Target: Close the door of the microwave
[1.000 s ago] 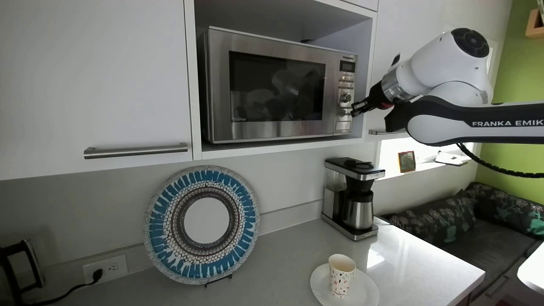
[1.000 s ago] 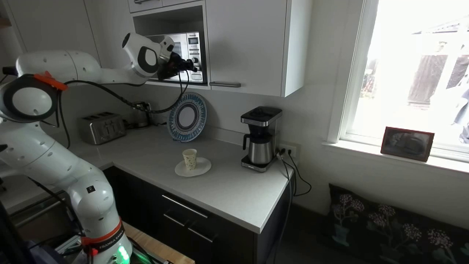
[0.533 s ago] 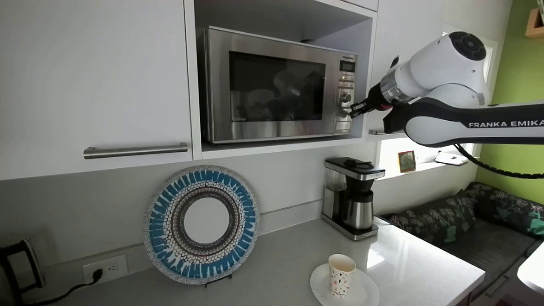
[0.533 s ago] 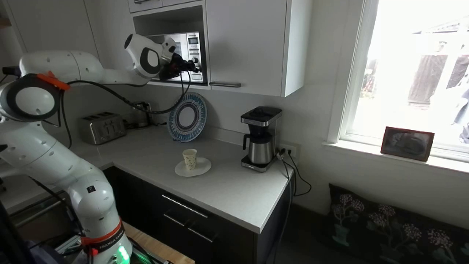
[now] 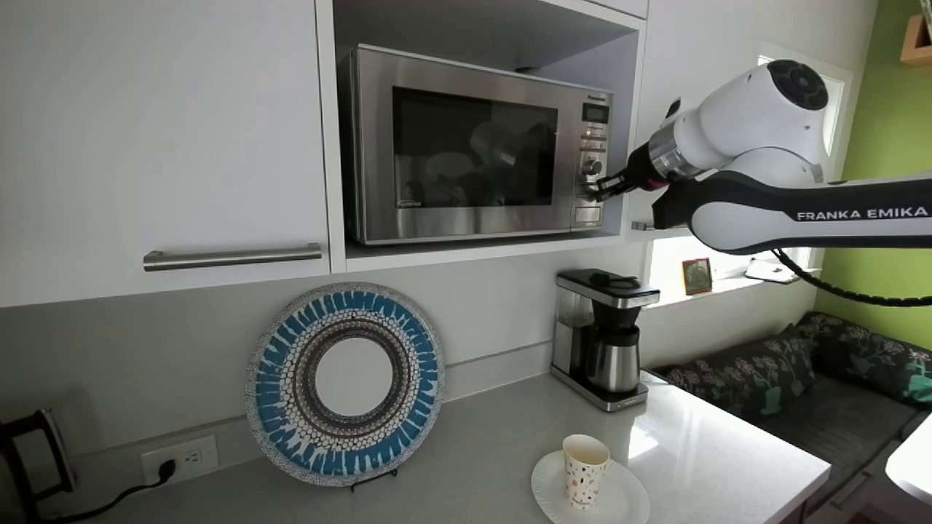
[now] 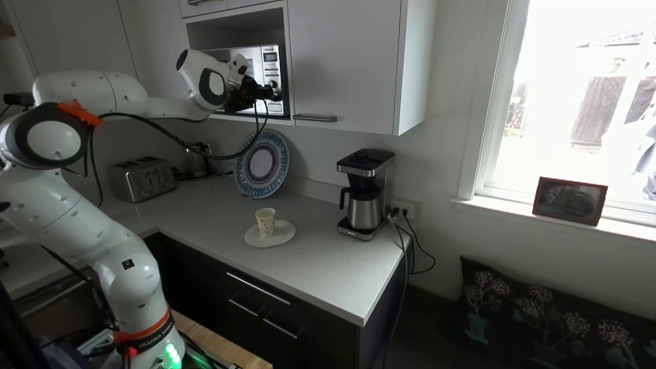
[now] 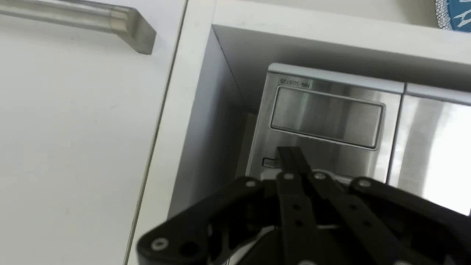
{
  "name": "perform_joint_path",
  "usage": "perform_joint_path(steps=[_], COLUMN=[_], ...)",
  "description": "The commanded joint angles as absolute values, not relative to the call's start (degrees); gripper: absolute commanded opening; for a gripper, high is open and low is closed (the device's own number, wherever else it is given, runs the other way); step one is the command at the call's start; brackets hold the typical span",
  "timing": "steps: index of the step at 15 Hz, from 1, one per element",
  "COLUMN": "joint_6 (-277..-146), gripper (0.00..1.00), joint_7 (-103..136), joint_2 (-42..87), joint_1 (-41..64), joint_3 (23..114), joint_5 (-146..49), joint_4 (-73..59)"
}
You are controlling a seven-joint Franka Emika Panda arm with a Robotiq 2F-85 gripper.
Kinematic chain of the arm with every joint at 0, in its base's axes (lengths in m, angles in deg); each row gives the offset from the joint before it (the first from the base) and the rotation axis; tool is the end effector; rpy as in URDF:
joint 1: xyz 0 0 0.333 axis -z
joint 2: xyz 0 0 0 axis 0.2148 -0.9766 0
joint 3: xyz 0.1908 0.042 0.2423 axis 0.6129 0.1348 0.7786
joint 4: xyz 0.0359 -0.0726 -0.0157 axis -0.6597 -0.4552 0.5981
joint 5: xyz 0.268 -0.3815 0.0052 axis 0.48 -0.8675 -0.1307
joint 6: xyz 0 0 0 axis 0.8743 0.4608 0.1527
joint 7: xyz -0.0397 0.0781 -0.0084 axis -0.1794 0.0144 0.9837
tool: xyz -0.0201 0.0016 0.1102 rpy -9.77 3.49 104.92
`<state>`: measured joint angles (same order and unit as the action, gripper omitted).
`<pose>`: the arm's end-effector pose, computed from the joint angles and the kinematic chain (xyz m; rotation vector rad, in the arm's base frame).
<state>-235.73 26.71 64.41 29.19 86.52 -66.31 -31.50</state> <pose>0.5463 0.0204 0.7437 2.3869 -0.0049 1.5883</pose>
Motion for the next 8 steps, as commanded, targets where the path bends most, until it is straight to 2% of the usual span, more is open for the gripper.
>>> perform_joint_path(steps=[1,8], joint_6=[-237.6,-235.8], gripper=[0.0,0.0], joint_7=[27.0,26.7], joint_2=[63.6,64.0], joint_1=[27.8,26.9], joint_3=[85.2,84.5], joint_5=[-66.8,-66.2], joint_4=[-31.5,-31.5])
